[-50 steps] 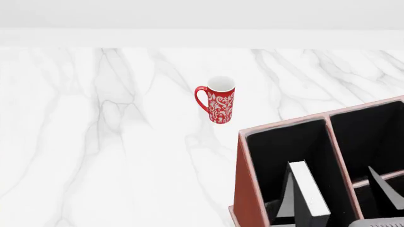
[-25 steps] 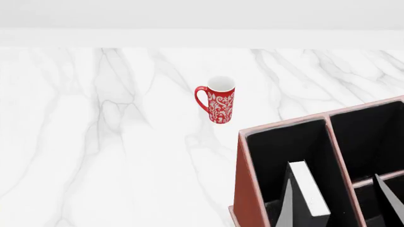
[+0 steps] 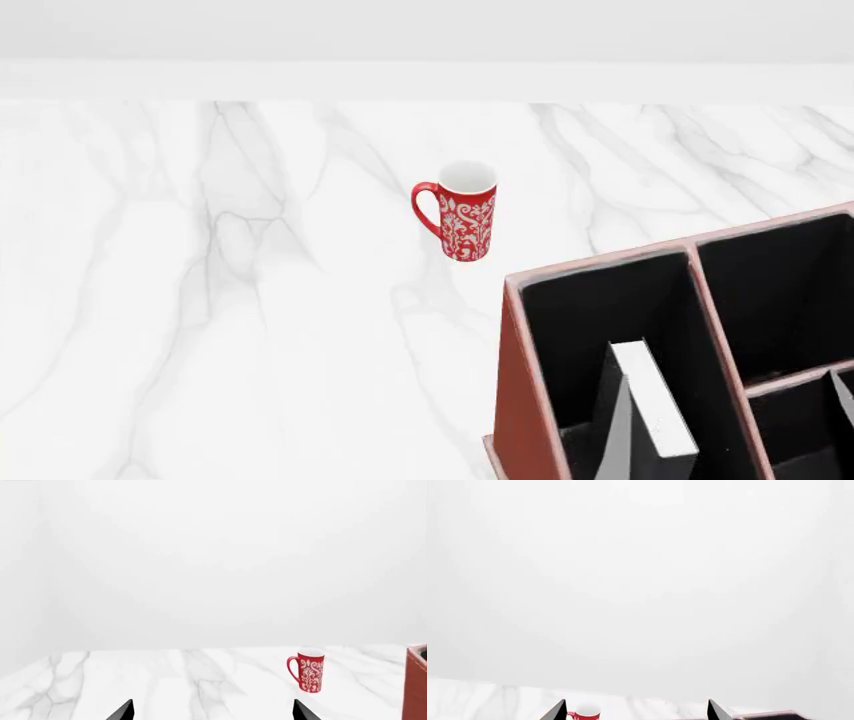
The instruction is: Pick up the book and place it in the left compartment of the caddy.
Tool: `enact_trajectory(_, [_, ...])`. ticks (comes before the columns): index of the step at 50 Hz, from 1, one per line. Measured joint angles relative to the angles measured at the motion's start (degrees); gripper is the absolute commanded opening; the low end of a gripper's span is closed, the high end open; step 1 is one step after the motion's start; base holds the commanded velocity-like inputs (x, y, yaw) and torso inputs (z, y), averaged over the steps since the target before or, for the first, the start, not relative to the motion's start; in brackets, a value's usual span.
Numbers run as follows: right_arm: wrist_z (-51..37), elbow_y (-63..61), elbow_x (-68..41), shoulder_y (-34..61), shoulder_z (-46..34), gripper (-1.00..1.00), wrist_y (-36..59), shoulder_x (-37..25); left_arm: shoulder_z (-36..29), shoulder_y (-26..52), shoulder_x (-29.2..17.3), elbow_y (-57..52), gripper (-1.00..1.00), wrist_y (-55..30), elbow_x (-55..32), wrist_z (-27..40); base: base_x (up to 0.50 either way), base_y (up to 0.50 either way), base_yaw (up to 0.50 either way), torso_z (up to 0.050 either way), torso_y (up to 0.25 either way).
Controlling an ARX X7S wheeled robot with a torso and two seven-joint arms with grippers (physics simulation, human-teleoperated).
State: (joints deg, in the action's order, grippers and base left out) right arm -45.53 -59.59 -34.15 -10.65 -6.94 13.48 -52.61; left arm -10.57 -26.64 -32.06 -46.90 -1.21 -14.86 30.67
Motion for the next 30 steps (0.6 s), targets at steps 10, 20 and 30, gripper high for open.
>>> enact_trajectory(10, [-6.1,-0.2,2.9,1.8,-6.5,1.0,-4.8,-5.3,0.0,-0.4,-0.2,-0.2,1.0,0.6,0.3,0.1,0.0,0.0,0.0,0.0,0.0])
enact_trajectory(20, [-14.0,-0.3,6.8,6.9,-17.4,1.0,-10.8,-12.2,-0.3,-0.8,-0.3,-0.3,1.0,1.1,0.8,0.1,0.0,0.0,0.0,0.0,0.0])
enact_trajectory(30, [-22.2,-0.4,10.9,16.8,-32.6,1.0,-16.7,-18.7,-0.4,-1.1,-0.5,-0.3,1.0,1.5,1.0,0.2,0.0,0.0,0.0,0.0,0.0])
